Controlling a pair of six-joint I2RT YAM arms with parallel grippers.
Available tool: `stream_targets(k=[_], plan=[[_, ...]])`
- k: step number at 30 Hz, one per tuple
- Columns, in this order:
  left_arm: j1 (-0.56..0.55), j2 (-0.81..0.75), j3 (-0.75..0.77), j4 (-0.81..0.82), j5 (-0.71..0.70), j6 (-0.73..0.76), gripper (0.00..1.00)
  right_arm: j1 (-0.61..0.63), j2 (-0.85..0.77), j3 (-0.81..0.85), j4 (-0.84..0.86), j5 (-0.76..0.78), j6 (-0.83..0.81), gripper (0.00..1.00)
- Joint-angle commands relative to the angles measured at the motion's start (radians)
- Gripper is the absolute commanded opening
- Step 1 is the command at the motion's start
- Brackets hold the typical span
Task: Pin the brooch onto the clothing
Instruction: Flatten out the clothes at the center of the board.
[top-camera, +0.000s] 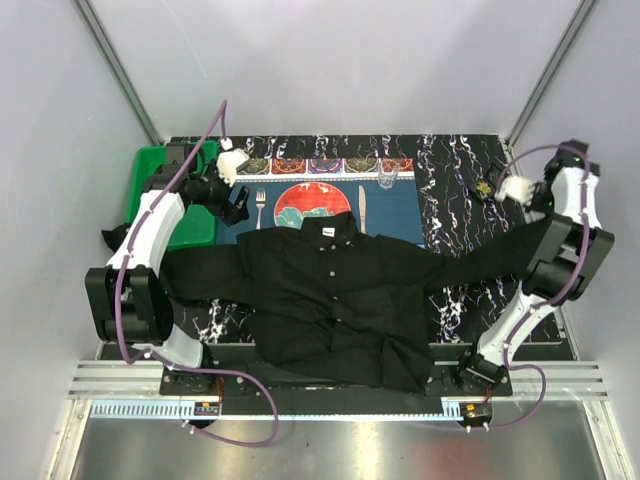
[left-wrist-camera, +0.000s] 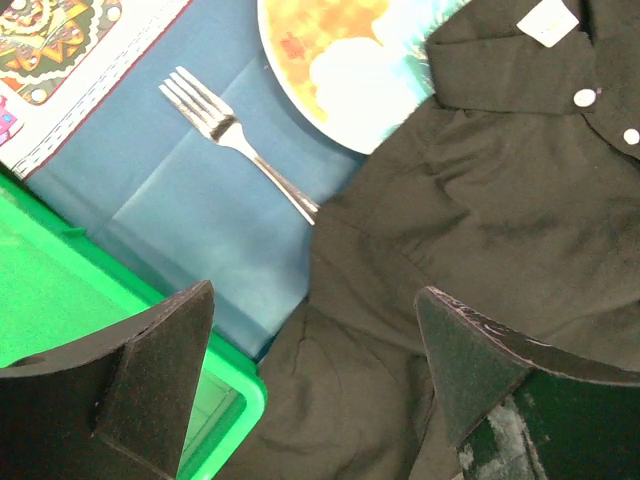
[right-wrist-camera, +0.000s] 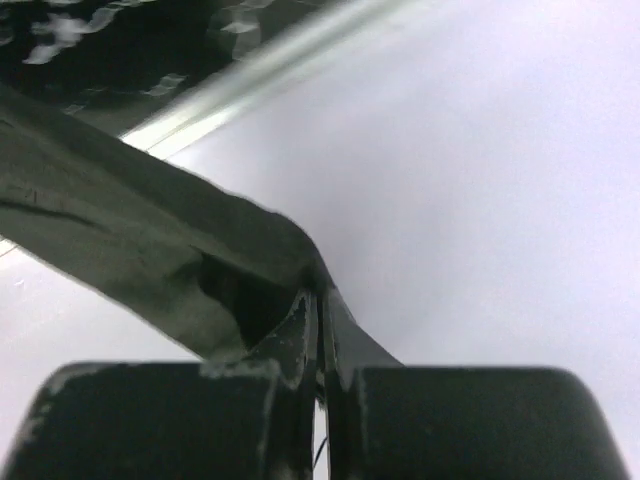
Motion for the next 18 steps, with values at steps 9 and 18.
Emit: stream_targets(k=[9,18], plan=[[0.122,-0.014,0.027,0.014,0.025,-0.012,0.86,-0.262,-0.734,-0.744,0.362,-0.336,-0.376,0.37],[0.235,-0.036,-0.001,-0.098,-0.046,0.136,0.86,-0.351,-0.645,-0.647,0.297,-0.240,-0.314,0.80]])
